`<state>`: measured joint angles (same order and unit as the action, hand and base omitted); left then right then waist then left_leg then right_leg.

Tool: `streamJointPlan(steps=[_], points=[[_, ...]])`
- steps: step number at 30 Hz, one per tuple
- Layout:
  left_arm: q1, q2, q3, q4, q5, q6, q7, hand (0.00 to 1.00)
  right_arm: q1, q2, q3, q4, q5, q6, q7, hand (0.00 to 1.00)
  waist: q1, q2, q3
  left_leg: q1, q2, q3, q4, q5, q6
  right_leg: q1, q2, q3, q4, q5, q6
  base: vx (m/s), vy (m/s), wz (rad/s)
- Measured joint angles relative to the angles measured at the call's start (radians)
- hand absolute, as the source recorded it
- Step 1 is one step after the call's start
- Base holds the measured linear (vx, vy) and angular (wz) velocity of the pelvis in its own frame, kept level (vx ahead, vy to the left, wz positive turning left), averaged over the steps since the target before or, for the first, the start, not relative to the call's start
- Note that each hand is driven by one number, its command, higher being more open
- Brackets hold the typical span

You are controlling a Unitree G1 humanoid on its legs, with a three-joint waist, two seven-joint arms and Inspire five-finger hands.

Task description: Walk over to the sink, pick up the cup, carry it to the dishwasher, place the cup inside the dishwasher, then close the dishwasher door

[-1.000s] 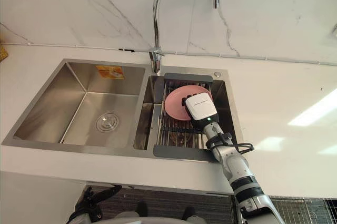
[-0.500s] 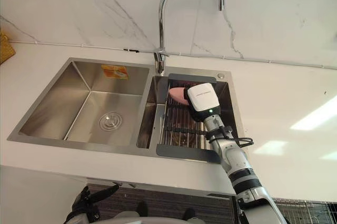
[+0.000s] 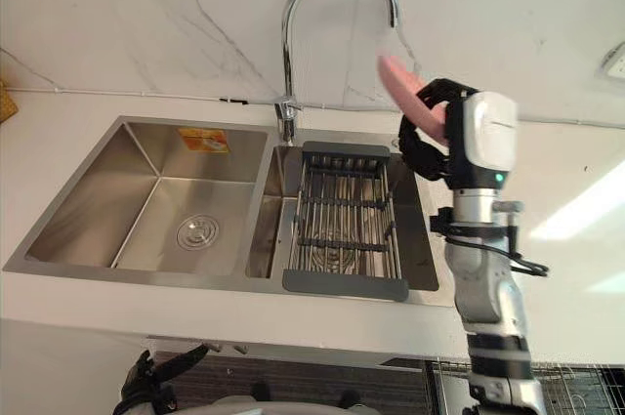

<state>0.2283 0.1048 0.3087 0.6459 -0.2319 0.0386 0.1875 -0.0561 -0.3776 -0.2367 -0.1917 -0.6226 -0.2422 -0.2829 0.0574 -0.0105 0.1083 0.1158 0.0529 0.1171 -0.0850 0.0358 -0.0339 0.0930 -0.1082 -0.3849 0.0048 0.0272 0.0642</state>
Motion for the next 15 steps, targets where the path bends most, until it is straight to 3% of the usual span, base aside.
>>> streamJointPlan(steps=[2, 3, 4, 5, 6, 7, 8, 9, 10, 11, 13, 15], points=[[0.009, -0.015, -0.018, -0.036, 0.009, -0.021, -0.019, 1.00, 0.027, 0.001, 0.002, -0.004, 0.033, -0.002, 0.007, 0.00, -0.005, 0.004, 0.003, -0.048, 0.003, 0.002, 0.174, -0.093, 0.006, -0.021, -0.018, 0.026, 0.083, -0.046, 0.003, 0.04, 0.047, -0.27], [0.063, -0.040, -0.039, 0.019, -0.015, -0.191, -0.053, 1.00, 0.008, 0.001, 0.016, -0.005, 0.041, -0.002, 0.005, 0.00, 0.000, 0.032, 0.020, -0.114, 0.032, 0.002, 0.367, -0.198, 0.003, -0.050, -0.009, 0.071, 0.148, -0.079, 0.001, -0.01, 0.074, -0.68], [0.101, -0.064, -0.063, 0.011, -0.016, -0.243, -0.036, 1.00, 0.000, 0.000, 0.025, -0.006, 0.040, -0.001, -0.001, 0.00, 0.009, 0.050, 0.027, -0.142, 0.049, -0.007, 0.455, -0.248, -0.001, -0.071, 0.003, 0.099, 0.185, -0.096, 0.000, -0.05, 0.120, -1.12], [0.127, -0.094, -0.084, -0.076, -0.084, -0.095, 0.033, 1.00, -0.002, -0.001, 0.044, -0.011, 0.039, 0.014, -0.008, 0.00, 0.037, 0.080, 0.022, -0.182, 0.072, -0.031, 0.582, -0.309, -0.017, -0.110, 0.023, 0.149, 0.250, -0.116, -0.004, -0.05, 0.157, -1.13], [0.126, -0.090, -0.093, -0.064, -0.099, -0.050, 0.054, 1.00, -0.013, -0.001, 0.077, -0.013, 0.037, 0.039, -0.001, 0.00, 0.044, 0.083, 0.020, -0.193, 0.071, -0.041, 0.623, -0.322, -0.024, -0.133, 0.026, 0.183, 0.277, -0.119, -0.003, -0.07, 0.179, -1.28], [0.115, -0.065, -0.156, 0.000, -0.080, -0.066, 0.035, 1.00, -0.018, -0.002, 0.103, -0.022, 0.030, 0.062, 0.011, 0.00, 0.042, 0.082, 0.023, -0.189, 0.058, -0.045, 0.628, -0.332, -0.028, -0.161, 0.029, 0.229, 0.289, -0.111, 0.004, -0.07, 0.142, -1.01], [0.115, -0.061, -0.171, 0.027, -0.077, -0.111, 0.023, 1.00, -0.015, -0.002, 0.103, -0.024, 0.029, 0.058, 0.009, 0.00, 0.040, 0.081, 0.024, -0.189, 0.052, -0.045, 0.621, -0.342, -0.023, -0.180, 0.034, 0.254, 0.288, -0.098, 0.008, -0.16, 0.208, -1.44], [0.120, -0.064, -0.180, 0.102, -0.036, -0.211, 0.022, 1.00, 0.000, 0.005, 0.091, -0.017, 0.006, 0.038, -0.013, 0.00, 0.040, 0.077, 0.035, -0.193, 0.044, -0.031, 0.596, -0.365, 0.008, -0.234, 0.051, 0.330, 0.271, -0.053, 0.018, -0.18, 0.211, -1.27], [0.118, -0.064, -0.184, 0.129, -0.019, -0.240, 0.022, 1.00, 0.010, 0.013, 0.080, -0.017, -0.003, 0.034, -0.019, 0.00, 0.038, 0.073, 0.042, -0.199, 0.046, -0.010, 0.597, -0.366, 0.010, -0.247, 0.053, 0.355, 0.263, -0.037, 0.021, -0.20, 0.222, -1.55], [0.119, -0.061, -0.194, 0.185, 0.007, -0.311, 0.031, 1.00, 0.047, 0.032, 0.044, -0.016, -0.024, 0.024, -0.032, 0.00, 0.022, 0.041, 0.063, -0.220, 0.046, 0.041, 0.611, -0.375, 0.020, -0.275, 0.054, 0.401, 0.242, -0.008, 0.032, -0.25, 0.186, -1.10], [0.116, -0.048, -0.204, 0.246, 0.060, -0.359, 0.036, 1.00, 0.071, 0.046, -0.011, -0.015, -0.050, 0.021, -0.035, 0.00, 0.000, 0.035, 0.095, -0.226, 0.068, 0.100, 0.622, -0.370, 0.056, -0.278, 0.043, 0.379, 0.207, -0.004, 0.015, -0.27, 0.189, -1.17], [0.125, -0.049, -0.199, 0.280, 0.067, -0.375, 0.045, 1.00, 0.051, 0.033, -0.027, -0.011, -0.050, 0.007, -0.041, 0.00, 0.014, 0.035, 0.107, -0.208, 0.109, 0.216, 0.608, -0.365, 0.069, -0.321, -0.010, 0.218, 0.317, -0.039, -0.040, -0.20, 0.136, -1.63]])
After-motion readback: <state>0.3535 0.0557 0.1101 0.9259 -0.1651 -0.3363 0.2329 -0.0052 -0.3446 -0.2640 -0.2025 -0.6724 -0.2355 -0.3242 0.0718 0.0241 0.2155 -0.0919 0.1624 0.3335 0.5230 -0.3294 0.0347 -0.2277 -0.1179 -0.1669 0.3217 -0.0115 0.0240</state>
